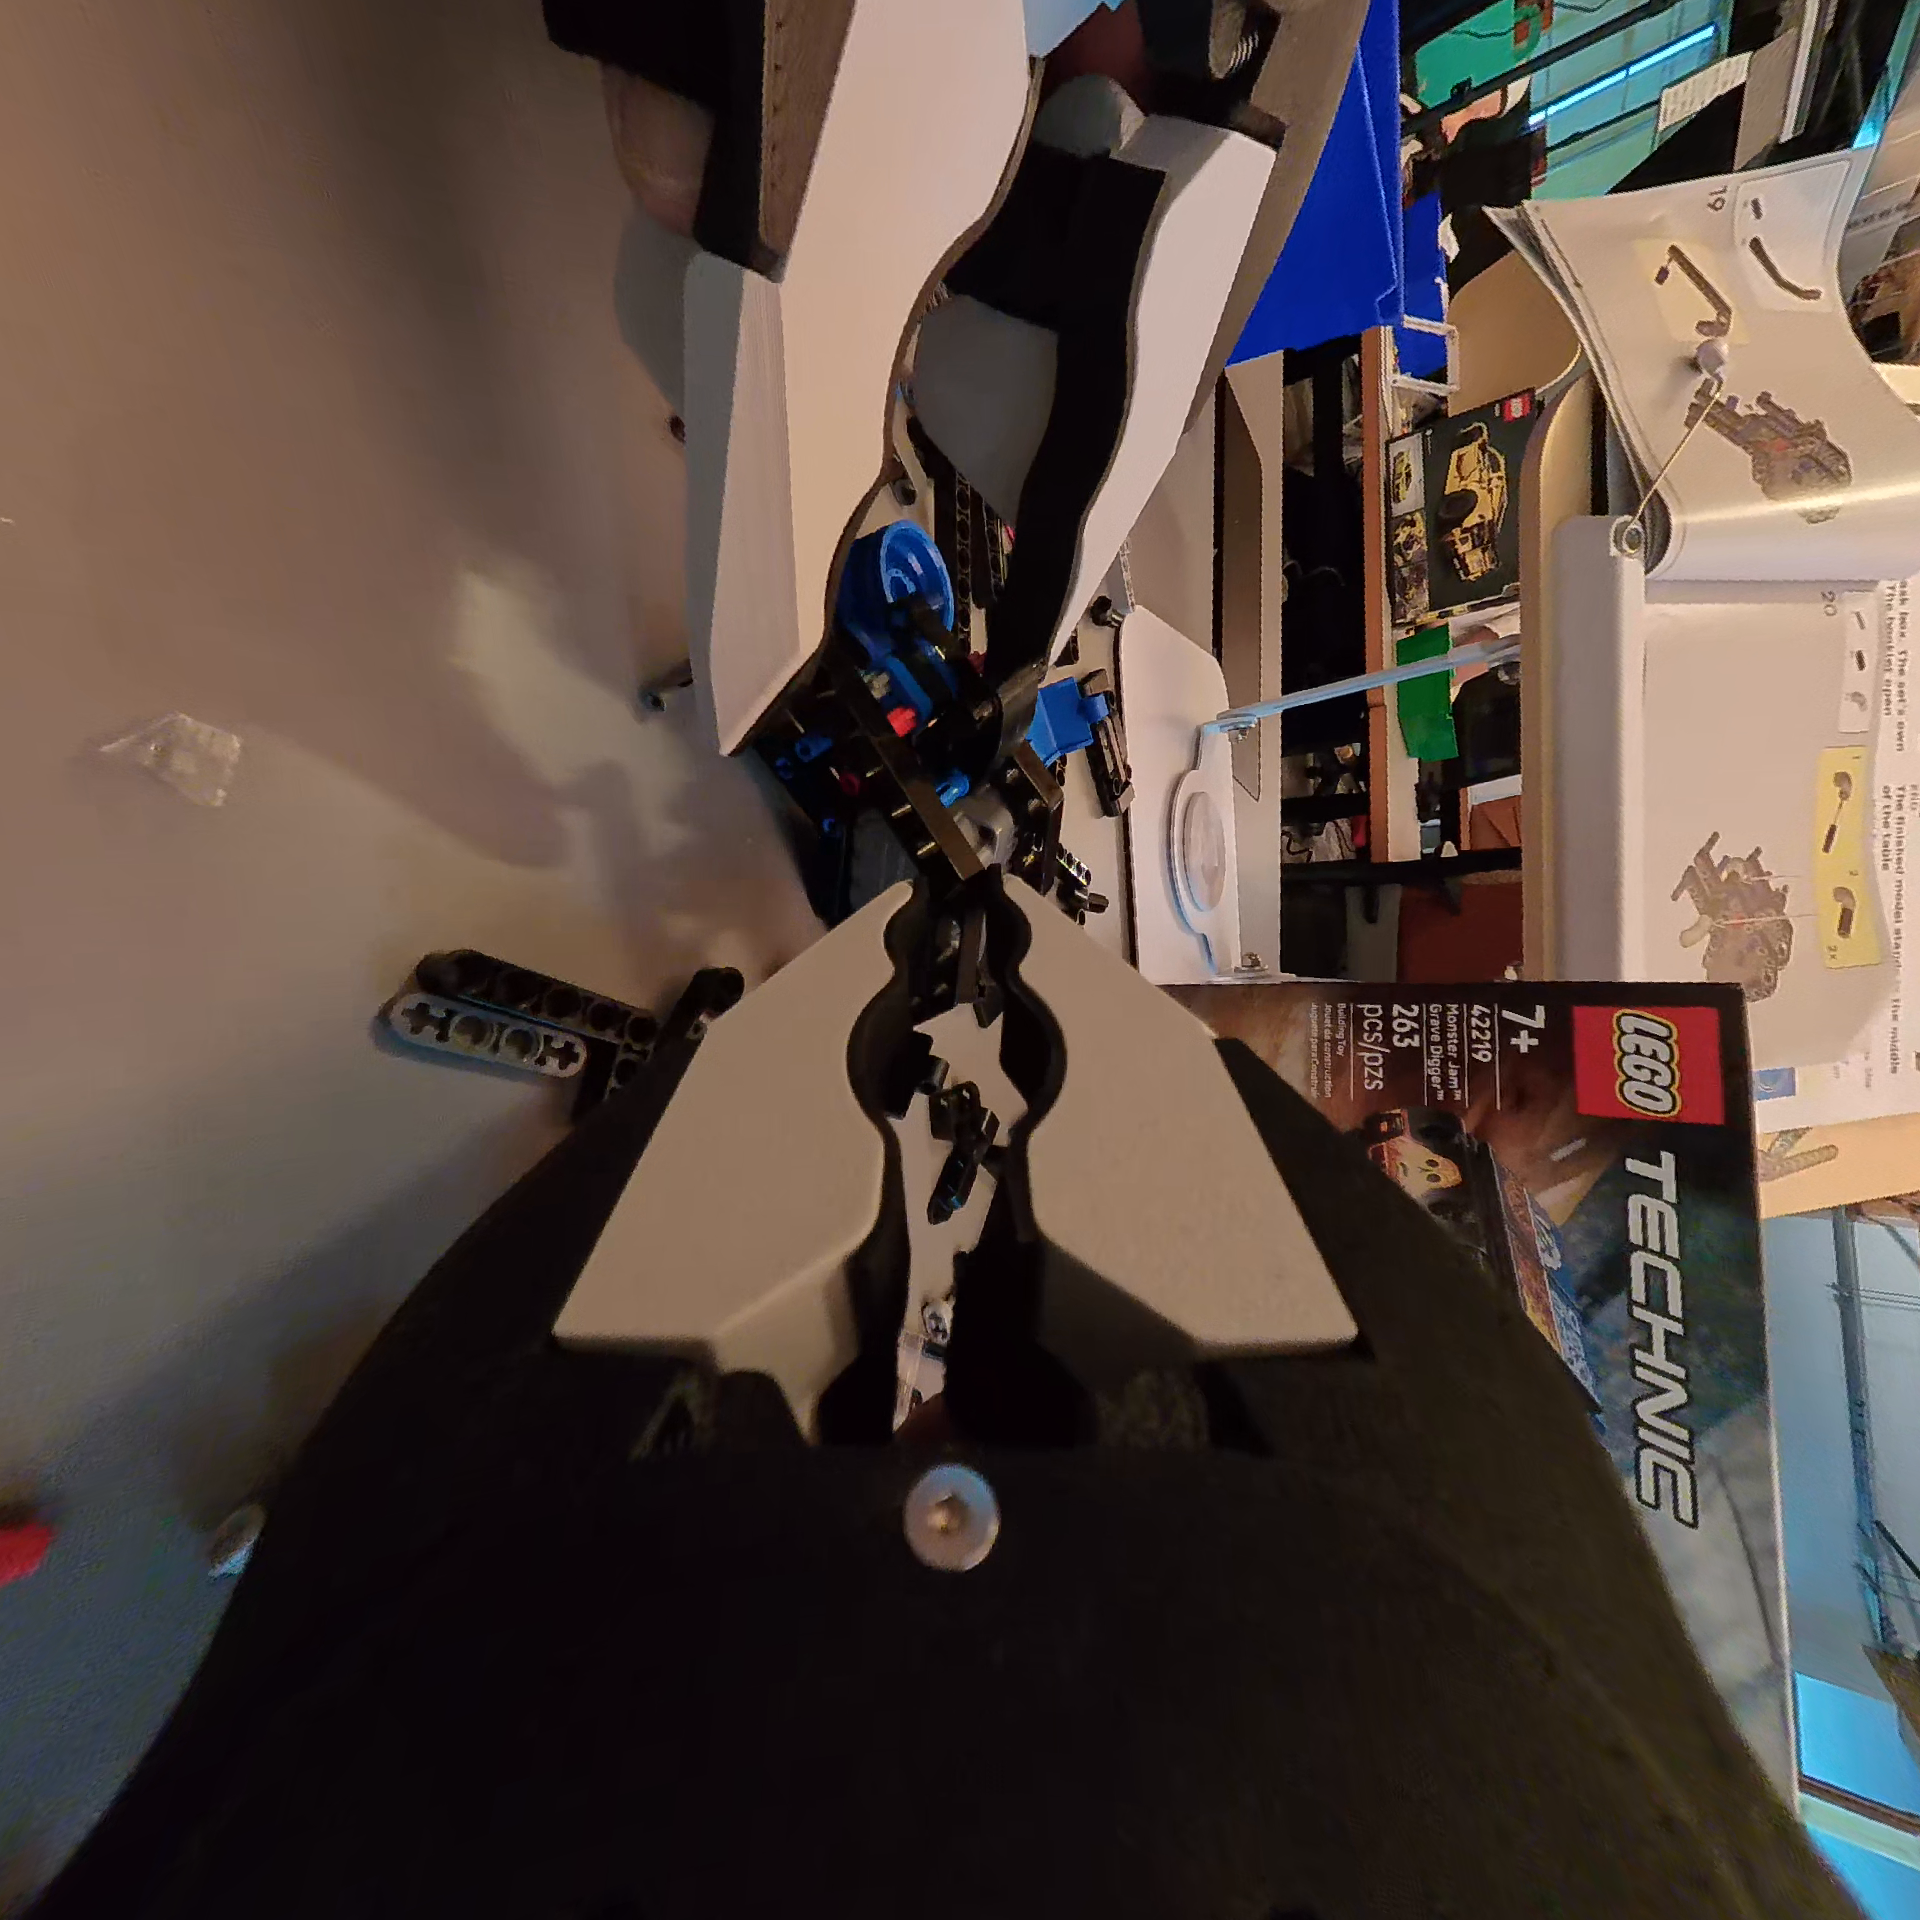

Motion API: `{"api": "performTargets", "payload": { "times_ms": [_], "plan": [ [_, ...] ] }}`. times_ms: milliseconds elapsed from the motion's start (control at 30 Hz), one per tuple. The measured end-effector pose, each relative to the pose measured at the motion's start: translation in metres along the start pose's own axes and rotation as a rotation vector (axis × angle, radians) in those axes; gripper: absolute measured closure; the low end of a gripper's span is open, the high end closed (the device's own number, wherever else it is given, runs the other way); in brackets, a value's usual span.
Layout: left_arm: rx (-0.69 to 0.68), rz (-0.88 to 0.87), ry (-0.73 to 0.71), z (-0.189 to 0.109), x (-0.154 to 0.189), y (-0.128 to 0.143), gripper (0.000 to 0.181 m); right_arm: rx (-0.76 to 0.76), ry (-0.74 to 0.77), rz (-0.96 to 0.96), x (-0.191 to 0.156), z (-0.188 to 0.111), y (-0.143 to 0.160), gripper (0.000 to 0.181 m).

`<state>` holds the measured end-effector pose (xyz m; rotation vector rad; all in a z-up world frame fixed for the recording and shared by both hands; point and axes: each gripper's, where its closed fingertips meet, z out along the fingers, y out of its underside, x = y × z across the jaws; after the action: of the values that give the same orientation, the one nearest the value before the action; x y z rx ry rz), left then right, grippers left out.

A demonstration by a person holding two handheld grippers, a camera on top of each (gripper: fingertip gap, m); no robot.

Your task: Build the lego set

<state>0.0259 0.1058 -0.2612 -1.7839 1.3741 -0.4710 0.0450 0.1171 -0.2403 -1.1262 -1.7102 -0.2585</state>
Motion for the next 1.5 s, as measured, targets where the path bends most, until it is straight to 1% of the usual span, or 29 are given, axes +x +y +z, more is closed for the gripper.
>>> {"api": "performTargets", "payload": {
  "times_ms": [367, 667, 767, 933, 1067, 1500],
  "plan": [
    [0.0, -0.004, 0.014, -0.0024, -0.0018, -0.0035, 0.111, 0.008, -0.021, 0.027, -0.0003, -0.0005, 0.0004, 0.174],
    [-0.007, -0.007, -0.007, 0.0008, -0.0057, -0.0047, 0.118, 0.009, -0.013, 0.071, 0.0049, -0.0002, 0.005, 0.174],
    [-0.006, -0.01, -0.012, 0.0013, -0.0064, -0.0046, 0.118, 0.005, -0.007, 0.068, 0.0053, 0.0004, 0.0056, 0.174],
    [-0.01, -0.001, -0.004, 0.0017, -0.0036, -0.0041, 0.111, -0.007, -0.004, 0.03, 0.0019, 0.0011, 0.0044, 0.174],
    [-0.014, 0.013, -0.022, 0.0026, -0.005, -0.002, 0.112, -0.015, 0.018, 0.031, 0.0051, 0.0005, 0.0035, 0.174],
    [-0.009, 0.04, -0.073, 0.0039, -0.0086, -0.001, 0.116, -0.027, 0.022, 0.027, 0.0022, 0.0016, 0.005, 0.174]
  ]
}}
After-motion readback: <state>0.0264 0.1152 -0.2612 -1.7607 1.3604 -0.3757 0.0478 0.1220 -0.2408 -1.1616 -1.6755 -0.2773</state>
